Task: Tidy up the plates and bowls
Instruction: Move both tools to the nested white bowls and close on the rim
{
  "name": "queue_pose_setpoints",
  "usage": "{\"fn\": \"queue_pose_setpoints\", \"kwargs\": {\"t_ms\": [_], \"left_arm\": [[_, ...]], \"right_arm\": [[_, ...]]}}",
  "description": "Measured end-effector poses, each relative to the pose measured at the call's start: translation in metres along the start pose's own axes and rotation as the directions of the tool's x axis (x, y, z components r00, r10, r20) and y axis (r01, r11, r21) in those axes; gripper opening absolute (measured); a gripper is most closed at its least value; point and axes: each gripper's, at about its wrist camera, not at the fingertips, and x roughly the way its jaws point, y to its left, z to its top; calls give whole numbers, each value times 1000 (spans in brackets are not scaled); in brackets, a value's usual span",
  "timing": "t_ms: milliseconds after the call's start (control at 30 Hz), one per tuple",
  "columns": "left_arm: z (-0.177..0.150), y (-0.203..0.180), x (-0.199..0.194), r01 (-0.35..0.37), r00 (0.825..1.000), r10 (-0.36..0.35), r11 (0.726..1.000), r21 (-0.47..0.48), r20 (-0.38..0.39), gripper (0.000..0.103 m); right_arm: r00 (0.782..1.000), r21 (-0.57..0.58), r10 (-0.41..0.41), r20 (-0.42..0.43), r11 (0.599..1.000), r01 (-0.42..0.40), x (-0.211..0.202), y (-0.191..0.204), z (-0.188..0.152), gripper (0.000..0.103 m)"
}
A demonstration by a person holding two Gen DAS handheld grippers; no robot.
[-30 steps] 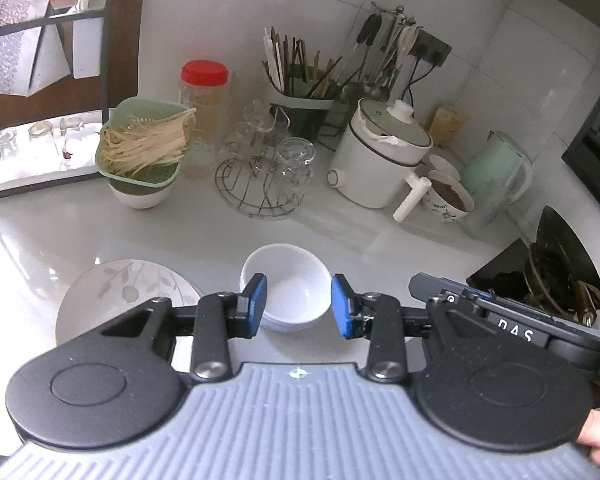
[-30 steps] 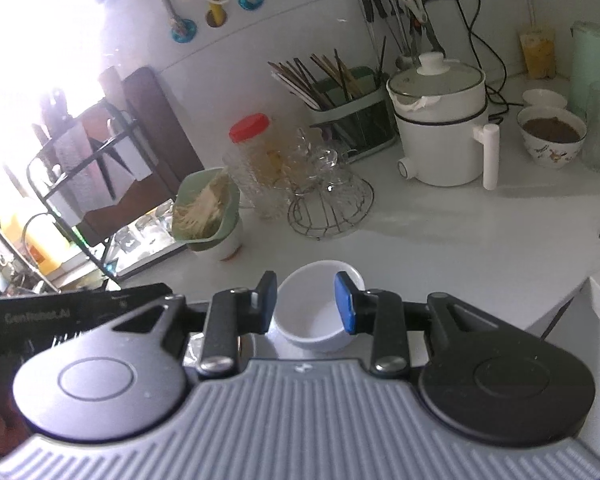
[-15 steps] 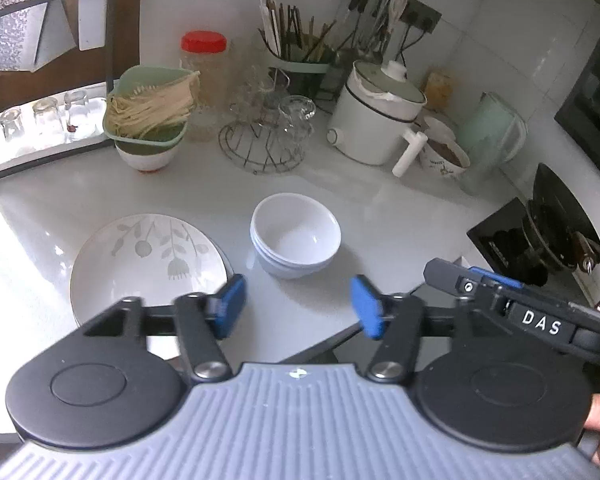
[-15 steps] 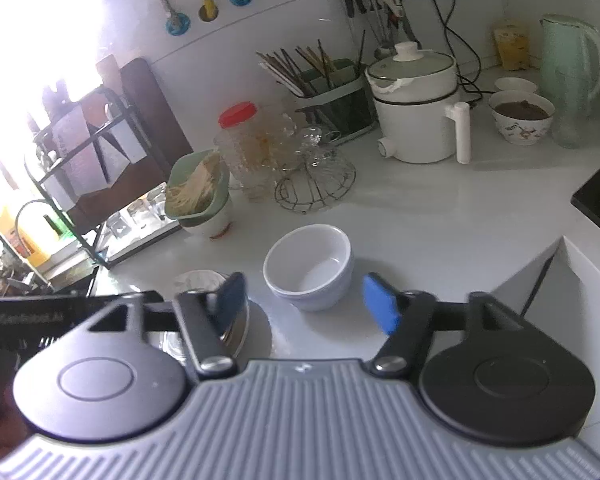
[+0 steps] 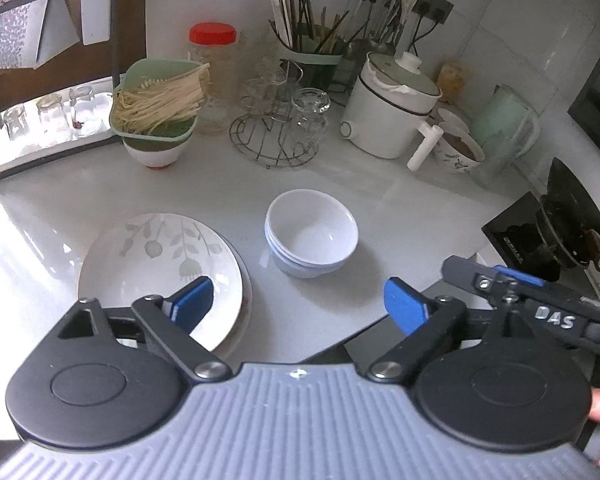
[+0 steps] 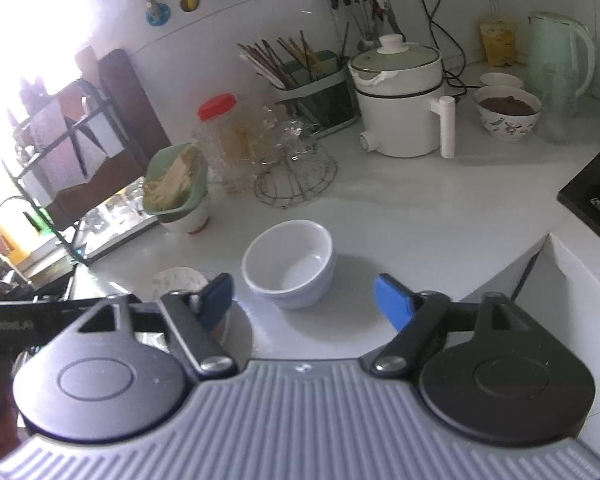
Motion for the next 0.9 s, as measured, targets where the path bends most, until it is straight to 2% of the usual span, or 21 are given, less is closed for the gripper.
{"fn": "queue_pose_setpoints", "kwargs": {"t_ms": [133, 367, 500, 700, 900], "left_arm": [[8, 1, 10, -8, 1000, 8, 1000, -16, -10, 97], [25, 4, 35, -2, 999, 0, 998, -57, -32, 97], [37, 4, 59, -4, 999, 1, 998, -67, -53, 97], [58, 7, 99, 1, 995, -9, 997, -83, -101, 96], [77, 11, 142, 20, 991, -32, 996, -93, -133, 95]], "right_arm": [[1000, 22, 18, -1, 1000, -18, 5, -8, 8, 88], [998, 47, 8, -58, 999, -6, 24, -24, 8, 88], [997, 51, -6, -78, 999, 10, 40, -32, 14, 88], [995, 78, 14, -98, 997, -6, 72, -43, 26, 87], [985, 109, 25, -170, 994, -6, 109, -57, 34, 87]]}}
